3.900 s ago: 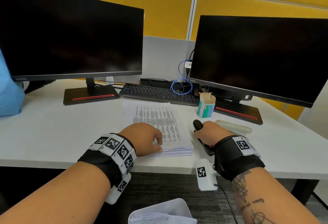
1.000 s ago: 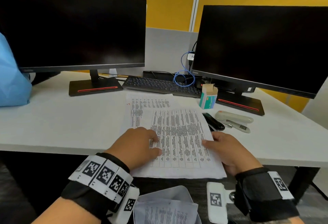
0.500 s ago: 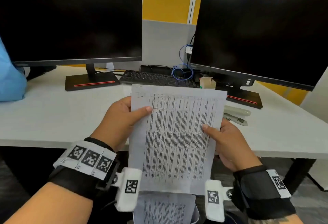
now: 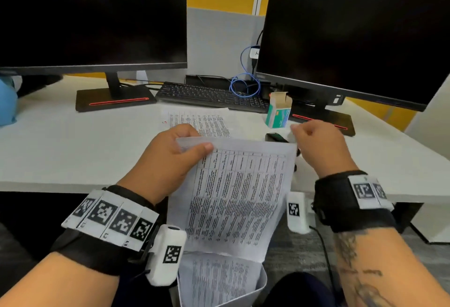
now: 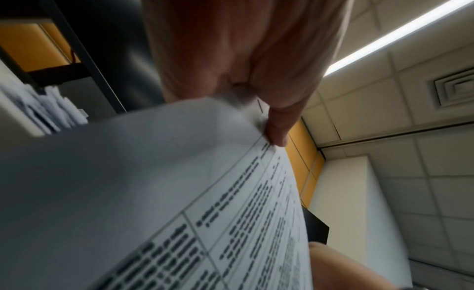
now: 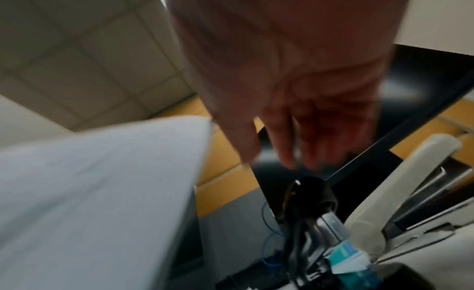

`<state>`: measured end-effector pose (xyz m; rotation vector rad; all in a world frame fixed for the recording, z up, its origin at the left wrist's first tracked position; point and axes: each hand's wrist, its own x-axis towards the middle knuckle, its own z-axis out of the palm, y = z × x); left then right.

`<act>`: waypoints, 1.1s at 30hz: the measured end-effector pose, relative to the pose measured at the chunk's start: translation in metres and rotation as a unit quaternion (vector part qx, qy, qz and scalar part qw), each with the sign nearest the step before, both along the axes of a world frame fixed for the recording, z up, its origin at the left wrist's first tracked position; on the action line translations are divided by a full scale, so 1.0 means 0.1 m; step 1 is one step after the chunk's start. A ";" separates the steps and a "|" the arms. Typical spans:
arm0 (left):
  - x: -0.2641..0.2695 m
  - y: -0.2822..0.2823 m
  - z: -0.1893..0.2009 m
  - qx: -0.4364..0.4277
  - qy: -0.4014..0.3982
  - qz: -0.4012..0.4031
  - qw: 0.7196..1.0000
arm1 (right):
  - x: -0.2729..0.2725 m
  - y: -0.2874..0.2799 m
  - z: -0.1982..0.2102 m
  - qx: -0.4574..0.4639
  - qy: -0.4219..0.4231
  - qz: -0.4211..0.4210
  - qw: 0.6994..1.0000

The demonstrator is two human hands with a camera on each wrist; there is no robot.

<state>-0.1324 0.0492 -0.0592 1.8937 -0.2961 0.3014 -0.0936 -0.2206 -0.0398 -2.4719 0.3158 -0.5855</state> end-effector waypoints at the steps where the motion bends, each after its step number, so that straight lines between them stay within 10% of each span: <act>1: -0.01 -0.01 0.00 0.011 0.006 0.000 1.000 | 0.12 -0.03 -0.01 -0.041 0.078 -0.001 0.996; 4: -0.03 -0.02 -0.01 0.035 0.023 -0.010 0.999 | 0.42 -0.08 -0.09 -0.138 0.245 0.012 0.960; 10: -0.01 0.06 -0.01 0.024 0.033 -0.019 0.999 | 0.56 -0.03 -0.12 -0.102 0.266 -0.017 0.958; 14: 0.00 0.08 0.01 0.034 0.004 0.006 0.999 | 0.41 -0.10 -0.05 0.139 0.088 0.013 0.986; 21: -0.07 -0.08 0.02 0.097 -0.028 0.012 0.995 | -0.30 0.31 0.08 0.502 -0.061 0.232 0.831; 33: -0.30 -0.41 0.07 0.030 -0.025 -0.043 0.998 | -0.61 0.86 0.03 0.377 -0.176 0.194 0.889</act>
